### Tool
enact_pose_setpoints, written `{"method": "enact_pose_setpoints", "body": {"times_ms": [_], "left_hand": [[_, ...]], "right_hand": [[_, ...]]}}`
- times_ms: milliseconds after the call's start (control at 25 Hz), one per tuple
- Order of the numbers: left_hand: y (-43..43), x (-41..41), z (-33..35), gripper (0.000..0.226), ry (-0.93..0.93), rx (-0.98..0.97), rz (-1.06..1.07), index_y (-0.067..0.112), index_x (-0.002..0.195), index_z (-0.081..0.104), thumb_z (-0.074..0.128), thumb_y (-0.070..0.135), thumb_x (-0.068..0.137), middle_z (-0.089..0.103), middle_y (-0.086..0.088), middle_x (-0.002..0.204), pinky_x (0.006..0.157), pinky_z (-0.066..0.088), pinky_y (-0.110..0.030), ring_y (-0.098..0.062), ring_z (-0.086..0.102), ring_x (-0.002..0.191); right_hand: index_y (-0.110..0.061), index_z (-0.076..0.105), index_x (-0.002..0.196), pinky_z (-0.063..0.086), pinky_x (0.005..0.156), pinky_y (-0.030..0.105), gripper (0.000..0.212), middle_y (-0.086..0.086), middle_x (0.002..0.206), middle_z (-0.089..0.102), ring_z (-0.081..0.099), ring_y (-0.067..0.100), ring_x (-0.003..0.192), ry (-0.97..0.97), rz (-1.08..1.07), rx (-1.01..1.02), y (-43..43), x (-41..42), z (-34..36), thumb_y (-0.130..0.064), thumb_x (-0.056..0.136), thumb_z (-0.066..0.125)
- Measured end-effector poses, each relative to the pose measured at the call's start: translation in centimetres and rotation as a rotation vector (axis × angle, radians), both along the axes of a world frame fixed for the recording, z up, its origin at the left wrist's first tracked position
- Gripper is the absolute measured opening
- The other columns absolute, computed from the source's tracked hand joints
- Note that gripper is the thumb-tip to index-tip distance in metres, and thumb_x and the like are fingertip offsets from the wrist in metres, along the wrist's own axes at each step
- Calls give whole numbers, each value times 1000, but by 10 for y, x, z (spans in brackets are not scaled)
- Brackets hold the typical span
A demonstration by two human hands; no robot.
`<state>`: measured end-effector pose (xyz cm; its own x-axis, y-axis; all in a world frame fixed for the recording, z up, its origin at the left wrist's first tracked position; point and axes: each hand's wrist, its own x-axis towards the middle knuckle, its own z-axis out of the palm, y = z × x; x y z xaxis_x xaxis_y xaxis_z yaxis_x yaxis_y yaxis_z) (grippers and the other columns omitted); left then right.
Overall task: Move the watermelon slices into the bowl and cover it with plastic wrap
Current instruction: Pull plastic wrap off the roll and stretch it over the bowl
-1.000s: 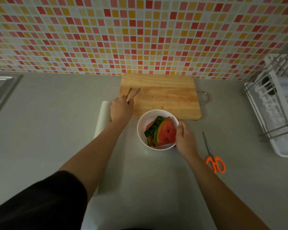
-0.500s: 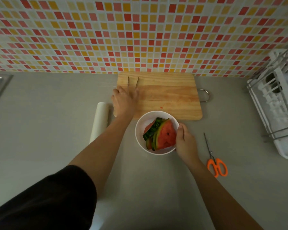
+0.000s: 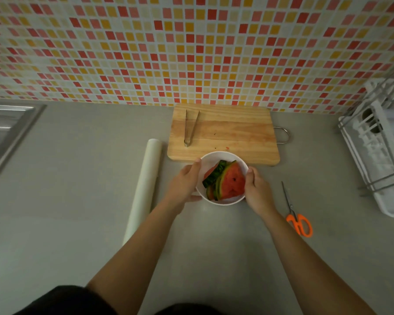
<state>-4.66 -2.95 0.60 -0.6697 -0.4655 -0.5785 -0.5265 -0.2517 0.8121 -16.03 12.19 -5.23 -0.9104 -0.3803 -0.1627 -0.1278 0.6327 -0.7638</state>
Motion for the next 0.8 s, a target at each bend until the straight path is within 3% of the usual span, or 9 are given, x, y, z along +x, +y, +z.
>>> {"method": "enact_pose_setpoints", "body": {"times_ms": [240,640,720,800], "left_hand": [[14,41,9,51,41,21,12,21,122,57,42,58,92,68,-8,112,78,58,-39,-26,67,97],[23,64,-2,54,-9,55,-31,21,125,52,42,62,91,66,-3,108,70,56,-34,-24,67,91],[22,63,-3,57,-29,-15,-29,25,133,43,39,63,90,63,-2,114,67,54,-33,-23,66,93],[7,69,-5,56,26,-247,115,24,139,37,41,55,93,61,-2,111,69,54,-34,-22,64,90]], "right_hand": [[-27,47,88,31,62,31,22,-11,71,50,49,19,72,12,15,-32,17,37,3,-27,99,27],[-24,47,89,31,67,31,23,1,86,55,48,22,78,-9,-1,-14,31,63,-4,-27,99,26],[-23,47,90,31,67,31,23,2,87,54,49,23,79,-2,-3,-3,32,60,-4,-27,99,26],[-21,50,95,32,69,31,27,5,90,55,53,27,85,0,3,4,32,59,-6,-28,99,25]]}}
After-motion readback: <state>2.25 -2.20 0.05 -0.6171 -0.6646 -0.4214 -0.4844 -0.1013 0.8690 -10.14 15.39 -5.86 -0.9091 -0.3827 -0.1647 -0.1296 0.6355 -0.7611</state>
